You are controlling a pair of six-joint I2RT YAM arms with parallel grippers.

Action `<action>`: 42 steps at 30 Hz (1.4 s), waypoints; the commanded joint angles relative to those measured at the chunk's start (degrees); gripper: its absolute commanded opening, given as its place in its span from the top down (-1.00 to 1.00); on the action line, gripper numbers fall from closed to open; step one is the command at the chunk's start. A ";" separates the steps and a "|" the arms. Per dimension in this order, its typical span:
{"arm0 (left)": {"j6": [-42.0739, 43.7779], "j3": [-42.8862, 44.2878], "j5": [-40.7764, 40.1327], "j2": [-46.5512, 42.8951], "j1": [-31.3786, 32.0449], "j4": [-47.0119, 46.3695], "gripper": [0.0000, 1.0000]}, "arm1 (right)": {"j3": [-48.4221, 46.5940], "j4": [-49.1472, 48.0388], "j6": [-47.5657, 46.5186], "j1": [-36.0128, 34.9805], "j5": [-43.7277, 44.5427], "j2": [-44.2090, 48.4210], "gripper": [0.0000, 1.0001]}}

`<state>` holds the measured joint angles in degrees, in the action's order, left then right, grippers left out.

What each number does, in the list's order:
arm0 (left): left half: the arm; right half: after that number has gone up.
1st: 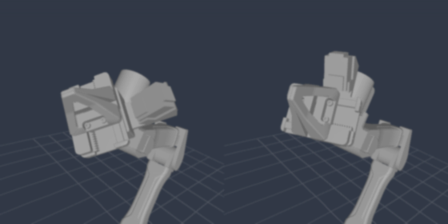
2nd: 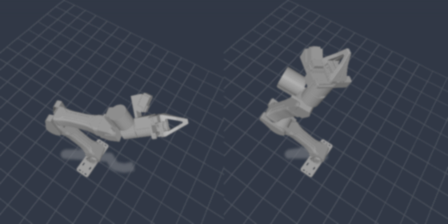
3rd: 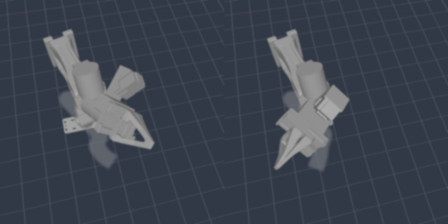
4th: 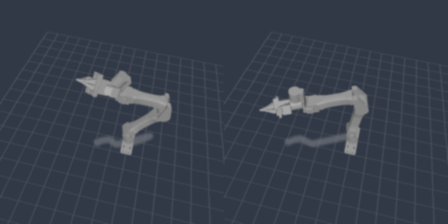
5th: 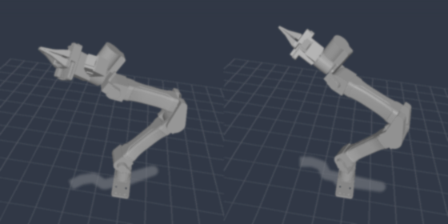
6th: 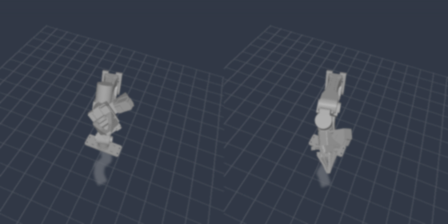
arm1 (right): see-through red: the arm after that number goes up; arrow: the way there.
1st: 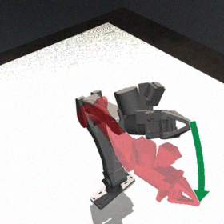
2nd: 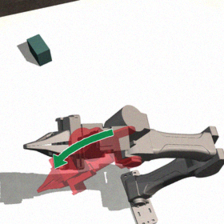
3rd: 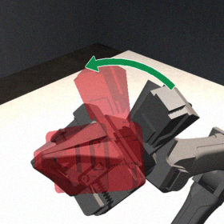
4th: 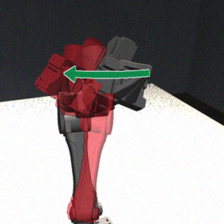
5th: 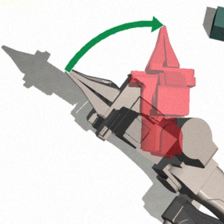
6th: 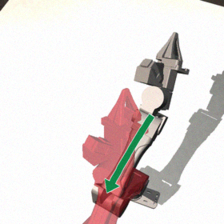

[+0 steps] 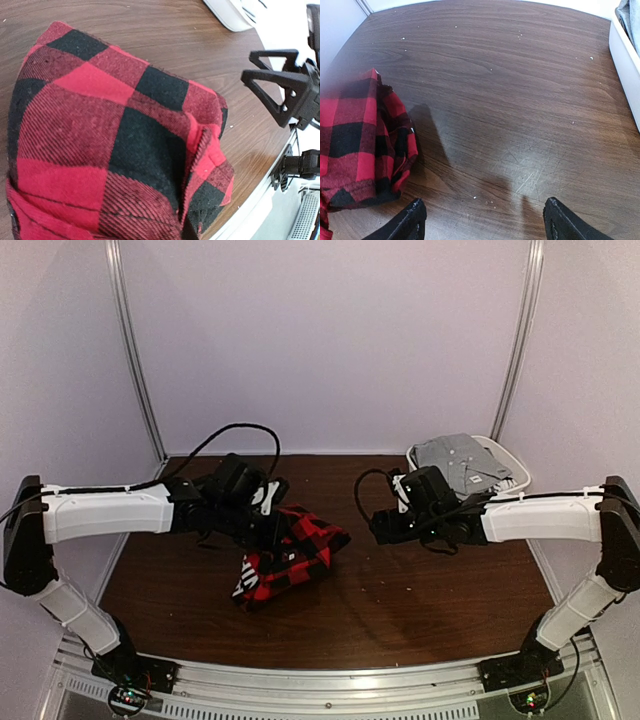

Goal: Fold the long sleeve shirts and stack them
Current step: Move the crumpled shirt to the center of the board.

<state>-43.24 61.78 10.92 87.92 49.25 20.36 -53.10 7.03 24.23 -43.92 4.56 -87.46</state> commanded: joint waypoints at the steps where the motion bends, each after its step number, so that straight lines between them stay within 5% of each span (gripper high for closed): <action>1: -2.00 -2.54 4.37 -2.62 -3.68 -7.35 0.93 | -1.08 -0.93 0.39 -0.28 0.12 -0.53 -0.63; 7: -4.03 -4.75 10.09 -3.03 -8.25 -12.72 0.90 | -1.93 -1.46 0.28 -1.07 -0.63 -2.27 -0.64; 19: -3.24 -6.49 14.46 -2.36 -10.91 -13.50 0.07 | -3.28 -1.69 0.59 -4.48 -0.18 -4.82 -0.67; 32: -1.70 -9.81 13.73 -2.98 -14.35 -12.00 0.40 | -5.55 -3.62 1.74 -10.61 -2.76 -10.51 -0.67; 38: -0.17 -10.45 12.47 -3.70 -14.36 -9.26 0.38 | -6.68 -5.11 2.59 -12.76 -4.26 -14.47 -0.60; 42: 0.66 -11.14 11.94 -5.61 -14.35 -7.43 0.27 | -7.20 -6.50 3.25 -13.66 -5.10 -17.37 -0.38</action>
<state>-44.58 51.68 23.99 85.10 35.18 11.64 -58.70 2.98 26.30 -56.55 0.84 -102.48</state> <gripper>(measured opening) 0.339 0.736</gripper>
